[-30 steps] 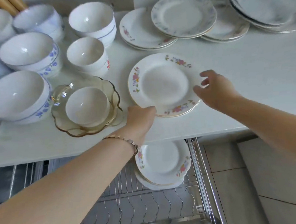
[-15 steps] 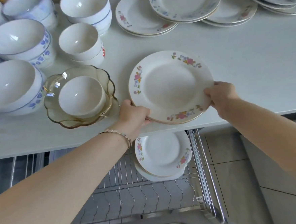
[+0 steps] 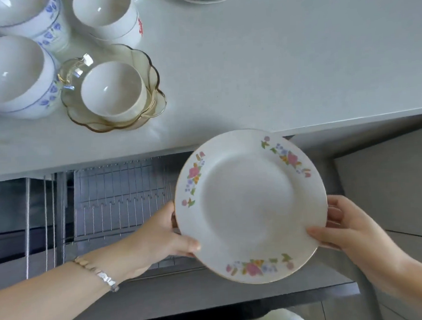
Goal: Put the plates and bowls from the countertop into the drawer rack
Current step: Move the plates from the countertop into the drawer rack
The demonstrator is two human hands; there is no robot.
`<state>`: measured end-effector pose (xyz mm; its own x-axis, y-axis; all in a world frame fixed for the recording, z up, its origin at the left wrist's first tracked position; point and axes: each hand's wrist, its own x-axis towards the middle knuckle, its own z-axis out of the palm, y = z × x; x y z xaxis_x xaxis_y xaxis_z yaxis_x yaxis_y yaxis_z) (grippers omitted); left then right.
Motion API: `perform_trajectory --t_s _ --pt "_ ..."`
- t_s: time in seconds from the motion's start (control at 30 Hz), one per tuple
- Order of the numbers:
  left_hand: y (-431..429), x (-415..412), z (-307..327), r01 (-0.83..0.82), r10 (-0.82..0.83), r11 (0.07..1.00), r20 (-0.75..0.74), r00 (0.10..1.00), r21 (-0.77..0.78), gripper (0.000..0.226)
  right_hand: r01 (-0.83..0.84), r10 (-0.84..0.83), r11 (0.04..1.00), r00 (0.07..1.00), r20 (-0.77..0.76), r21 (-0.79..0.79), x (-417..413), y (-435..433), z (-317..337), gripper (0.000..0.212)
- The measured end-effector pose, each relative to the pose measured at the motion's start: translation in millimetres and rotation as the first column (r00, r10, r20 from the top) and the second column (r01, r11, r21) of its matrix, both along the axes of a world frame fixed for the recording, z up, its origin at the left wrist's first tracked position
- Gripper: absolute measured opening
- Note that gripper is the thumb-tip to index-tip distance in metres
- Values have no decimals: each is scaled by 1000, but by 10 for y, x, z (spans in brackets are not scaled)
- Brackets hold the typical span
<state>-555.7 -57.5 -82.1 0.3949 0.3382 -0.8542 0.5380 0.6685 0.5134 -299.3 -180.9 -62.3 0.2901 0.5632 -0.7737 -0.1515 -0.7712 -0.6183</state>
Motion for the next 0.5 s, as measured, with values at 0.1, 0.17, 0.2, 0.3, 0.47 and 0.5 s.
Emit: perform_trajectory --t_s 0.1,0.17,0.2,0.3,0.47,0.5 --pt "-150 -147 -195 8 -11 995 -31 999 -95 56 -31 26 995 999 -44 -97 -136 -181 -202 35" --pt "-167 -191 -385 -17 8 987 -62 998 -158 58 -18 9 988 998 -64 -153 -206 -183 -401 33" --pt "-157 -196 -490 -39 24 983 -86 996 -179 60 -6 -6 984 998 -65 -179 -235 -155 -516 34" --pt "-81 -142 -799 -114 83 975 -167 983 -189 65 33 -39 970 999 -20 -241 -299 25 -907 39" --pt "132 42 -1231 -191 165 979 -272 948 -74 64 61 -47 958 997 53 -279 -335 388 -1464 47" --pt "181 78 -1309 -196 174 979 -289 941 -48 62 79 -64 958 996 62 -277 -331 447 -1559 49"
